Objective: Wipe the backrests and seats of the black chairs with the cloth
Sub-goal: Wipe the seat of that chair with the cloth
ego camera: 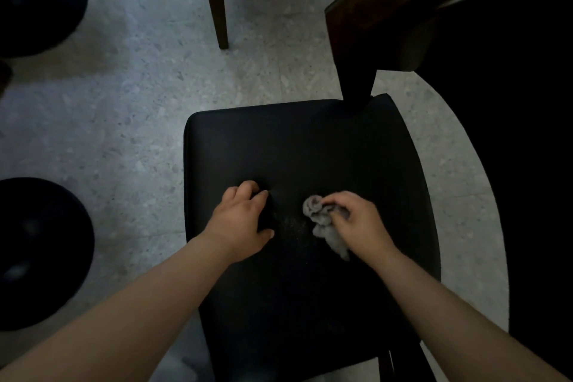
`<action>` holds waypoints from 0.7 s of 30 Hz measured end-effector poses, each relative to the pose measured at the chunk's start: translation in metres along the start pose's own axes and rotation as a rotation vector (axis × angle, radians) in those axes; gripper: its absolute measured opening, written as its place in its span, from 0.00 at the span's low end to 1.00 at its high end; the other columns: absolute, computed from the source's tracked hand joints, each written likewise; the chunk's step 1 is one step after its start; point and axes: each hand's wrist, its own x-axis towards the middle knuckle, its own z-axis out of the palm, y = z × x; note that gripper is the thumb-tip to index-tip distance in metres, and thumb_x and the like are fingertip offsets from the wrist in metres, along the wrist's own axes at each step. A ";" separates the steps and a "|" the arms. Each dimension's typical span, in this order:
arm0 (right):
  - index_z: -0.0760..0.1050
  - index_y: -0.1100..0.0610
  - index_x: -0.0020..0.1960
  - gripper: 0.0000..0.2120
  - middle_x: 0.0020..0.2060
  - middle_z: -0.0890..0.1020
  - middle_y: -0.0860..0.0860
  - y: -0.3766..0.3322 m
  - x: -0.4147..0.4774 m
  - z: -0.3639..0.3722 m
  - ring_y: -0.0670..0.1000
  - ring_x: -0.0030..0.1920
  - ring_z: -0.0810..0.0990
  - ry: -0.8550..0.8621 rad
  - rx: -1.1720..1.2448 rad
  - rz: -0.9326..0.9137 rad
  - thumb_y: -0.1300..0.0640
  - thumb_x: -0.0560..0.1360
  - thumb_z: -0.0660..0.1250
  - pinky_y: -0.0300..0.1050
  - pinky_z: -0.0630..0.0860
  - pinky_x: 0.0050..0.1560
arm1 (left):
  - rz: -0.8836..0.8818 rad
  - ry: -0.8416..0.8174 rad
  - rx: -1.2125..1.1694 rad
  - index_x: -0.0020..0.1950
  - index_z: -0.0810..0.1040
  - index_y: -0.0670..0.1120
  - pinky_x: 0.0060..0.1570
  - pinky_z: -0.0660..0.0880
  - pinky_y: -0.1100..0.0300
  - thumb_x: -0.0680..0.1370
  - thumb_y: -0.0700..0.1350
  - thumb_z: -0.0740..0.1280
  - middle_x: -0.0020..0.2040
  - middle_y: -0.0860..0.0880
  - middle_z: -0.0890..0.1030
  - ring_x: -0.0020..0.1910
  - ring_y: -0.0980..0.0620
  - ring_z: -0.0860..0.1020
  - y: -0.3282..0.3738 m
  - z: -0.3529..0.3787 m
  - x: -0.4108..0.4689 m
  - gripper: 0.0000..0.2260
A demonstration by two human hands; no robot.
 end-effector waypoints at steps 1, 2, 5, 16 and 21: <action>0.80 0.51 0.53 0.14 0.52 0.78 0.44 0.001 -0.002 -0.005 0.41 0.54 0.77 0.023 0.017 -0.014 0.67 0.77 0.63 0.38 0.74 0.59 | -0.002 0.003 -0.001 0.78 0.58 0.49 0.71 0.62 0.55 0.76 0.58 0.68 0.74 0.49 0.57 0.71 0.45 0.59 0.001 0.000 0.000 0.35; 0.80 0.52 0.54 0.14 0.52 0.79 0.45 0.002 0.002 -0.012 0.41 0.54 0.77 0.098 0.028 -0.034 0.67 0.76 0.63 0.37 0.74 0.59 | -0.003 0.007 0.001 0.78 0.58 0.49 0.71 0.62 0.54 0.76 0.58 0.68 0.74 0.49 0.57 0.71 0.45 0.59 0.001 0.001 0.000 0.35; 0.80 0.56 0.57 0.14 0.54 0.80 0.51 0.009 0.030 -0.042 0.48 0.54 0.78 0.420 0.017 -0.074 0.67 0.76 0.63 0.33 0.71 0.56 | -0.003 0.013 0.016 0.78 0.57 0.49 0.72 0.62 0.54 0.76 0.58 0.68 0.74 0.49 0.56 0.71 0.46 0.58 0.002 0.002 -0.001 0.36; 0.79 0.51 0.53 0.11 0.53 0.78 0.47 0.013 0.014 -0.008 0.43 0.54 0.77 0.243 0.036 0.032 0.64 0.76 0.66 0.37 0.72 0.57 | -0.012 0.031 0.003 0.77 0.59 0.50 0.70 0.64 0.52 0.76 0.58 0.67 0.73 0.49 0.59 0.69 0.46 0.61 0.001 0.001 0.000 0.34; 0.79 0.48 0.51 0.14 0.51 0.79 0.46 0.014 -0.011 -0.018 0.40 0.52 0.77 0.170 0.108 0.011 0.67 0.75 0.65 0.31 0.72 0.55 | 0.033 0.096 -0.021 0.76 0.62 0.49 0.68 0.67 0.54 0.76 0.58 0.67 0.69 0.50 0.63 0.66 0.49 0.63 0.009 -0.002 -0.003 0.32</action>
